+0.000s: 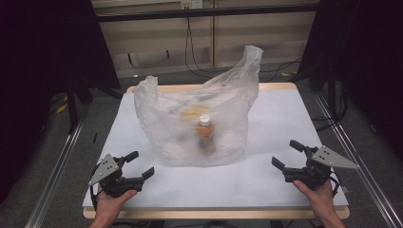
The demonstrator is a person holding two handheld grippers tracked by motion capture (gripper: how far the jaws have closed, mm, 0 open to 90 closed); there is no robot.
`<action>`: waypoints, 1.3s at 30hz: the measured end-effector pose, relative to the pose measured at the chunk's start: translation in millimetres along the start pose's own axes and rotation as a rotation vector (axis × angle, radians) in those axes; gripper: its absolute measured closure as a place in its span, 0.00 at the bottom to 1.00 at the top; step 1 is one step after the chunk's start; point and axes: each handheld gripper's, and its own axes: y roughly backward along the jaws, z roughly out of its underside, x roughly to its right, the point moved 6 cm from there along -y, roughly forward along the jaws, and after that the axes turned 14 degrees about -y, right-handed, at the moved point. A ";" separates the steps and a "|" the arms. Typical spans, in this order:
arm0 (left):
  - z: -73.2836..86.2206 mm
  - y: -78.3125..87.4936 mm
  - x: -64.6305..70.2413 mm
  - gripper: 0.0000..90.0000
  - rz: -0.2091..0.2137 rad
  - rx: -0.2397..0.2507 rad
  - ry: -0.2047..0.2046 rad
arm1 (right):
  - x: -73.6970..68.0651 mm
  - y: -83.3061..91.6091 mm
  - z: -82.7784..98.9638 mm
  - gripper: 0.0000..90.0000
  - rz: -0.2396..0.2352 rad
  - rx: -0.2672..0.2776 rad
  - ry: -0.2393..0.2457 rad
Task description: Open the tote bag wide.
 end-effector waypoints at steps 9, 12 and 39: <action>-2.2 -3.6 5.3 0.23 0.033 0.012 0.023 | -6.7 -4.9 3.4 0.27 -0.023 -0.069 0.039; -3.3 -3.9 5.6 0.24 0.032 0.020 0.028 | -8.2 -5.8 3.2 0.29 -0.036 -0.070 0.054; -29.0 -18.9 21.8 0.77 0.203 -0.009 0.009 | -37.4 -37.5 -13.6 0.97 -0.160 -0.183 0.037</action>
